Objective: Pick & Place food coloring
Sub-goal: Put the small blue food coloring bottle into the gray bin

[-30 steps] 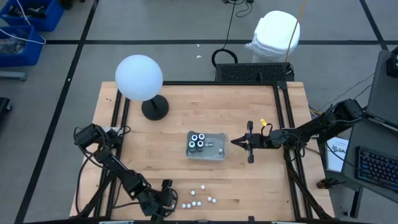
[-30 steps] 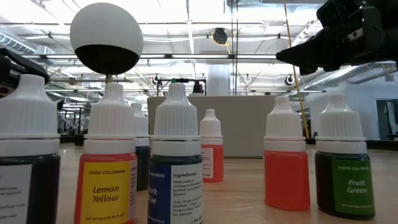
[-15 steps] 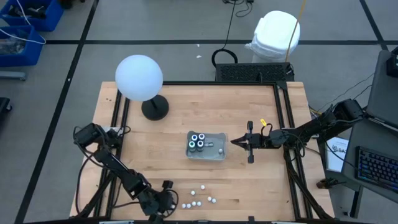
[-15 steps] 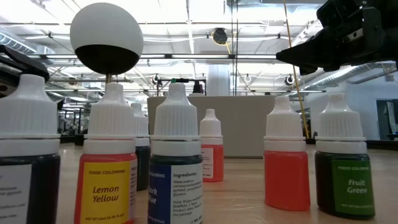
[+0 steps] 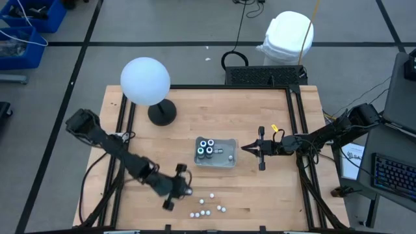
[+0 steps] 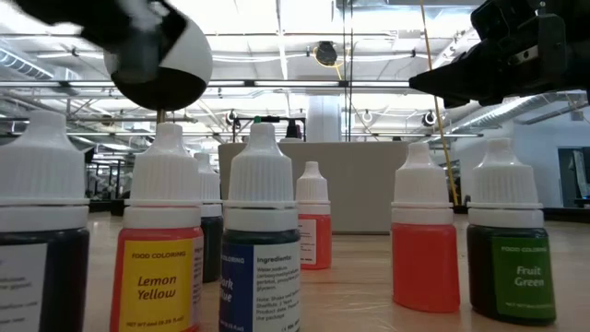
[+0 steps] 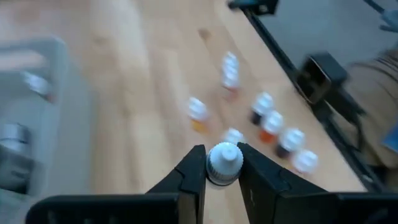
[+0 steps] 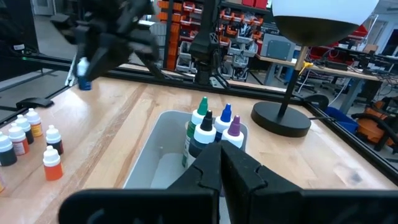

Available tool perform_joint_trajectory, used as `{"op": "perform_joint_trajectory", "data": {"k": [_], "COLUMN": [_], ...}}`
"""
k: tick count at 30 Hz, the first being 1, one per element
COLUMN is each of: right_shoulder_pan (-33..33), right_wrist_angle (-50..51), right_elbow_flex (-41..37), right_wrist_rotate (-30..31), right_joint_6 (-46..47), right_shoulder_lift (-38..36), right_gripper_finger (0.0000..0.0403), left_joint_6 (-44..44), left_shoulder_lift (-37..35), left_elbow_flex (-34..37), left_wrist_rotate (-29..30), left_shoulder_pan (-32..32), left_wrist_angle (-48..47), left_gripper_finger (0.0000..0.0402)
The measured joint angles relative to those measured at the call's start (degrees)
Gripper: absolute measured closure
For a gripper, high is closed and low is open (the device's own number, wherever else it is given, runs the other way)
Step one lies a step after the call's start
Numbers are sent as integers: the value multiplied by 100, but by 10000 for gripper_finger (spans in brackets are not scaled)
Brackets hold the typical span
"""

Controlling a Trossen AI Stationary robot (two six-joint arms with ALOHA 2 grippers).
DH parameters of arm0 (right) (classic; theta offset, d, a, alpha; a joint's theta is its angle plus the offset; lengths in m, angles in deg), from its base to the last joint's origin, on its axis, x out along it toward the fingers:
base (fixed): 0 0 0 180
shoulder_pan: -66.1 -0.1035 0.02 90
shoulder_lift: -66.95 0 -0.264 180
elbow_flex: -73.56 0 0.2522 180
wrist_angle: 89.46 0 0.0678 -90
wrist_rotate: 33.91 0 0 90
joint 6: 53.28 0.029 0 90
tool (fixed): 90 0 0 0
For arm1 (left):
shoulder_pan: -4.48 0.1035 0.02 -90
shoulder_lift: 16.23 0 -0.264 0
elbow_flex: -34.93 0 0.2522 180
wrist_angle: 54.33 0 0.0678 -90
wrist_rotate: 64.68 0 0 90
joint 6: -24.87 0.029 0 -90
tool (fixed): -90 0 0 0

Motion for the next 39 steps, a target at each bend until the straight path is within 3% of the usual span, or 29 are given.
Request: {"op": "perform_joint_trajectory", "data": {"k": [5, 9, 15, 20, 30, 39], "right_shoulder_pan": [0, 0, -2, -2, -2, -2], "right_wrist_angle": [-32, -27, 65, 77, 492, 651], "right_elbow_flex": [0, 0, 0, 0, -4, -4], "right_wrist_rotate": [6, 13, 17, 15, 15, 15], "right_joint_6": [0, 0, 135, 273, 457, 452], "right_shoulder_lift": [-2, -2, 0, 0, 0, 0], "right_gripper_finger": [401, 401, 401, 401, 401, 401], "left_joint_6": [432, 530, 1266, 1873, 1454, 1281], "left_shoulder_lift": [-258, -221, 355, 1126, 2200, 2283], "left_elbow_flex": [-42, -552, -1867, -2534, -2573, -2570], "left_wrist_rotate": [-364, -933, -1315, -1389, -1534, -832], "left_shoulder_pan": [688, 1125, 1576, 1934, 2419, 2639], "left_wrist_angle": [75, -262, -844, -934, 18, -266], "left_gripper_finger": [327, 327, 327, 327, 327, 327]}}
